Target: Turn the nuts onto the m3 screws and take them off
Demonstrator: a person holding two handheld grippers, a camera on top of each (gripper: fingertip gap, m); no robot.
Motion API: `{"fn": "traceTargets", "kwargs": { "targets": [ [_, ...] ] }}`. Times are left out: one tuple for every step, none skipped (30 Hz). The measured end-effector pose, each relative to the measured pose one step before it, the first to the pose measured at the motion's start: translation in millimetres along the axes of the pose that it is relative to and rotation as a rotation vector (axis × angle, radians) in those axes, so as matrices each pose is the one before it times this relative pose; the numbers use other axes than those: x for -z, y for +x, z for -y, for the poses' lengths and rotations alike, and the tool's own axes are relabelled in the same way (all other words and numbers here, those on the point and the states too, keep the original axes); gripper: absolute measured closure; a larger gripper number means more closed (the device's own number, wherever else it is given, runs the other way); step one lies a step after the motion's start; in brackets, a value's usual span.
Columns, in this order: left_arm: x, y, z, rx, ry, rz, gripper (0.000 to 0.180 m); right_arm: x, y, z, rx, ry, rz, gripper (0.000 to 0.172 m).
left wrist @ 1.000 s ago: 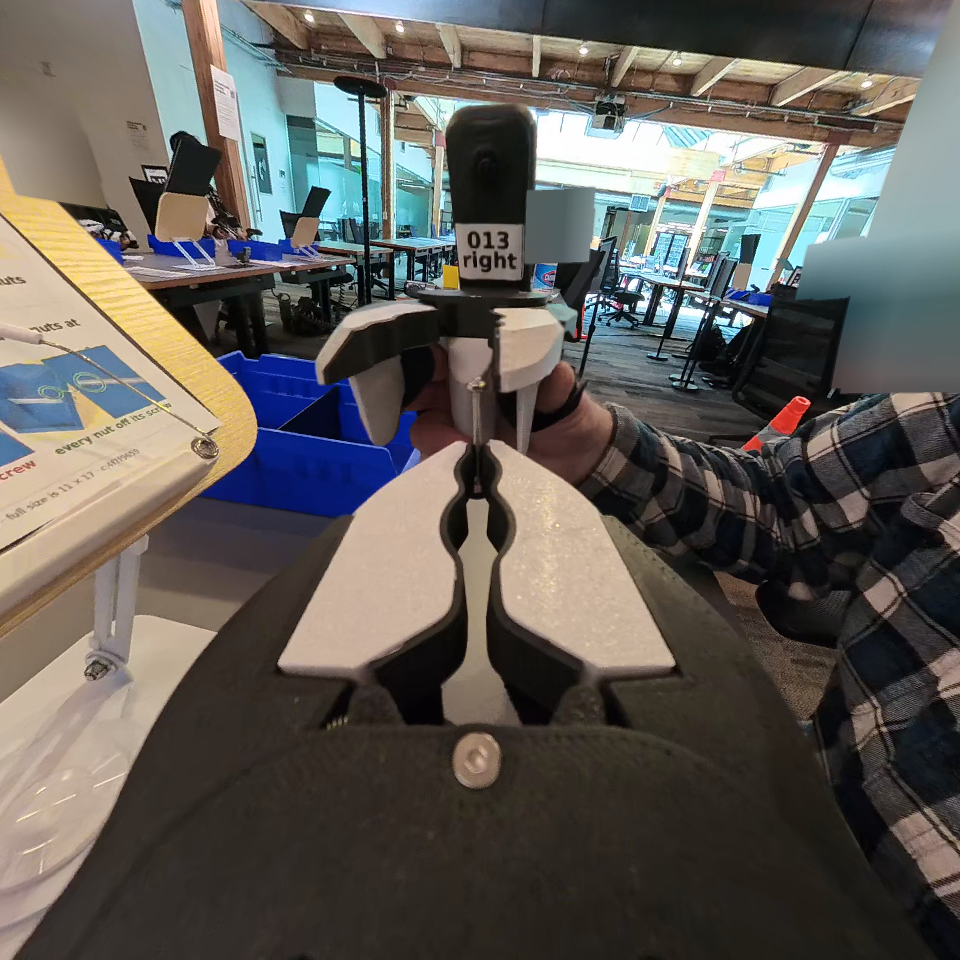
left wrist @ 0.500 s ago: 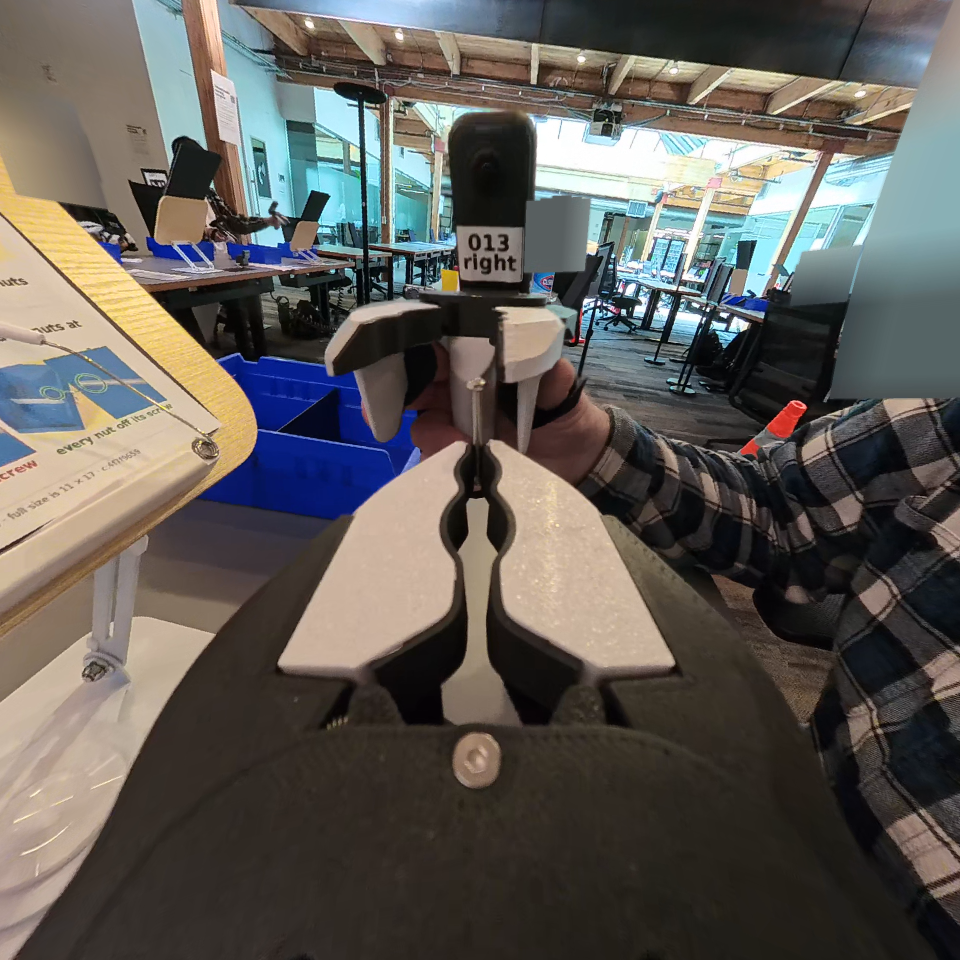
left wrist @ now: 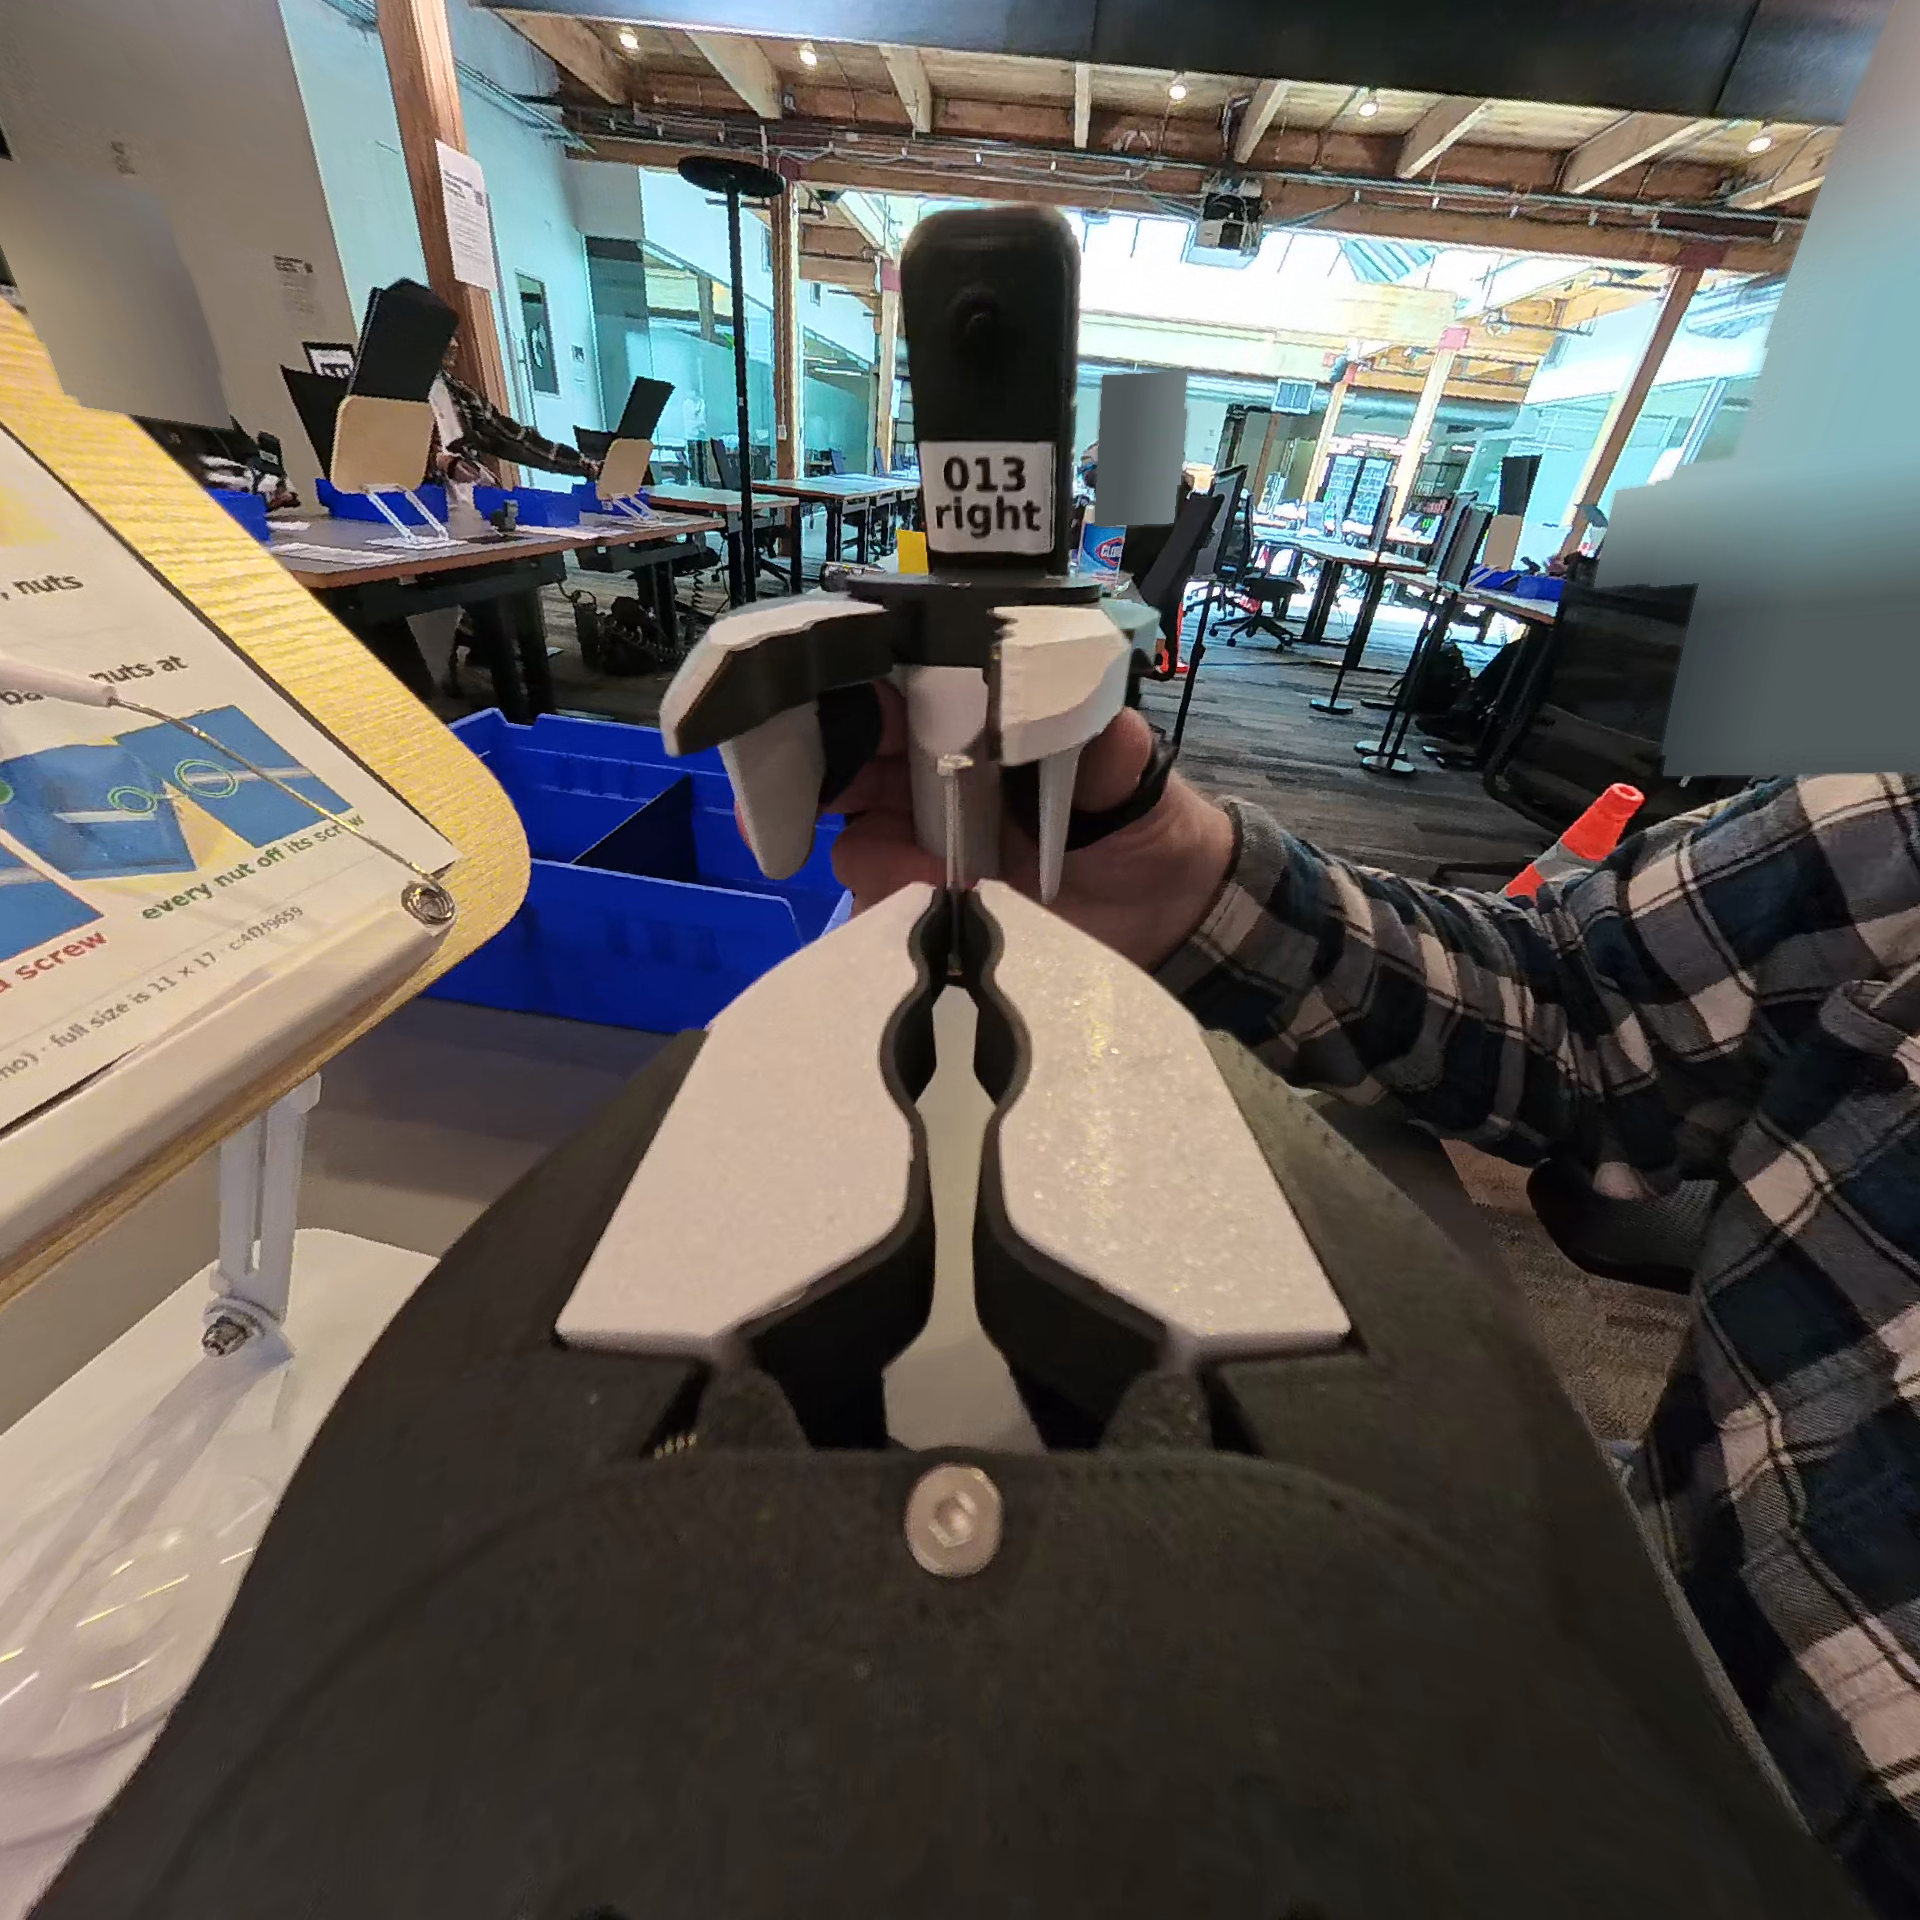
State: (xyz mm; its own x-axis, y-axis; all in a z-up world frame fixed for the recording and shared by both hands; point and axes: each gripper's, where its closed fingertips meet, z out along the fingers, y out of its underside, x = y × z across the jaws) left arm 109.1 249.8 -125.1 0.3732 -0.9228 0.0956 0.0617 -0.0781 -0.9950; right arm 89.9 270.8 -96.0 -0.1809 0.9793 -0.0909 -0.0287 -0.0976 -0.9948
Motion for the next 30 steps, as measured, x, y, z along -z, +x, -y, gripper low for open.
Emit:
{"fn": "traceTargets", "kwargs": {
  "targets": [
    [-1.09,0.76,-0.46,-0.0041,-0.0048,-0.0002,0.179,-2.42,-1.82,0.42,0.0042,-0.0027,0.0060,0.120],
    [-0.94,0.35,-0.38,-0.0054,-0.0050,0.0028,0.179,-2.44,-1.22,0.14,0.0033,-0.0037,0.0052,0.120],
    [-0.79,0.82,-0.27,-0.0029,-0.0037,-0.0011,0.179,-2.05,-0.24,-0.54,0.0027,-0.0057,0.0030,0.120],
    [-0.46,1.00,0.07,-0.0010,-0.0005,-0.0033,0.179,-1.20,0.32,-0.58,0.0010,-0.0035,0.0012,0.121],
    [-0.05,-0.17,0.23,-0.0001,0.0004,0.0031,0.179,-0.25,0.60,-0.01,-0.0032,0.0023,0.0018,0.120],
    [0.31,-0.33,0.22,0.0015,0.0008,0.0022,0.179,0.51,0.59,0.08,-0.0057,0.0050,0.0017,0.120],
    [0.50,-0.59,-0.08,0.0019,0.0005,0.0013,0.179,0.82,0.49,-0.20,-0.0031,0.0032,-0.0011,0.120],
    [0.69,-0.52,0.05,0.0013,0.0015,0.0012,0.179,1.06,0.46,-0.17,-0.0006,0.0014,-0.0030,0.120],
    [0.47,-0.34,-0.07,0.0008,0.0007,0.0004,0.179,1.40,0.59,-0.24,-0.0003,-0.0008,-0.0043,0.121],
    [0.32,-0.19,-0.11,0.0007,-0.0004,-0.0008,0.179,1.61,0.56,0.01,-0.0006,-0.0012,-0.0046,0.121],
    [0.23,-0.15,0.06,-0.0017,0.0005,0.0011,0.179,1.86,0.29,0.55,0.0000,0.0021,-0.0030,0.121],
    [-0.02,-0.10,0.03,-0.0006,0.0002,0.0005,0.179,1.57,-0.05,1.05,0.0002,0.0045,-0.0010,0.121],
    [-0.14,0.06,0.00,-0.0006,-0.0007,-0.0001,0.179,1.11,-0.37,1.07,0.0013,0.0027,-0.0004,0.121],
    [-0.23,-0.26,-0.29,-0.0030,-0.0027,0.0026,0.179,0.40,-0.65,0.61,0.0029,-0.0010,0.0001,0.121],
    [-0.43,-0.29,-0.33,-0.0029,-0.0031,0.0028,0.179,-0.31,-0.93,0.19,0.0029,-0.0039,0.0020,0.121],
    [-0.35,0.19,-0.07,-0.0021,-0.0018,0.0007,0.179,-0.78,-1.05,0.01,0.0024,-0.0044,0.0027,0.121],
    [-0.36,0.21,-0.05,-0.0033,-0.0024,0.0009,0.179,-0.98,-0.96,0.00,0.0023,-0.0029,0.0022,0.121],
    [-0.47,0.22,-0.46,-0.0044,-0.0054,0.0021,0.179,-1.02,-0.62,-0.15,0.0018,-0.0028,0.0019,0.121],
    [-0.66,0.43,-0.29,-0.0051,-0.0048,0.0016,0.179,-1.09,-0.19,-0.49,0.0003,-0.0034,0.0013,0.121],
    [-0.60,1.08,0.05,-0.0017,-0.0023,-0.0032,0.179,-0.92,0.32,-0.60,-0.0011,-0.0016,0.0003,0.121],
    [-0.65,0.74,-0.09,-0.0014,-0.0027,-0.0019,0.179,-0.71,0.46,-0.68,-0.0023,-0.0009,0.0006,0.121],
    [-0.27,-0.44,-0.46,-0.0026,-0.0041,0.0055,0.179,-0.22,0.38,-0.68,-0.0035,-0.0003,0.0015,0.121],
    [0.00,-0.06,-0.06,0.0013,0.0002,-0.0006,0.179,0.54,0.38,-0.21,-0.0034,0.0016,0.0009,0.121],
    [0.24,-0.08,0.21,0.0040,0.0029,-0.0029,0.179,0.69,0.02,-0.01,-0.0006,0.0020,0.0000,0.121],
    [0.29,-0.32,0.16,0.0016,0.0026,0.0000,0.179,0.84,0.06,-0.15,0.0015,0.0004,-0.0016,0.122],
    [0.28,-0.34,0.14,-0.0007,0.0018,0.0017,0.179,0.90,0.13,-0.10,0.0011,-0.0007,-0.0033,0.122],
    [0.28,-0.03,0.43,-0.0003,0.0018,-0.0003,0.179,1.03,-0.16,0.25,-0.0007,0.0003,-0.0016,0.122],
    [0.14,-0.26,0.29,-0.0008,0.0007,0.0010,0.179,1.18,-0.52,0.47,-0.0005,0.0012,0.0016,0.122],
    [0.29,-0.73,-0.26,-0.0052,-0.0042,0.0046,0.179,1.29,-1.01,0.40,0.0045,-0.0012,0.0018,0.124],
    [0.53,-1.47,-0.26,-0.0102,-0.0071,0.0118,0.179,1.31,-1.06,0.22,0.0098,-0.0066,-0.0010,0.127]
  ]
}}
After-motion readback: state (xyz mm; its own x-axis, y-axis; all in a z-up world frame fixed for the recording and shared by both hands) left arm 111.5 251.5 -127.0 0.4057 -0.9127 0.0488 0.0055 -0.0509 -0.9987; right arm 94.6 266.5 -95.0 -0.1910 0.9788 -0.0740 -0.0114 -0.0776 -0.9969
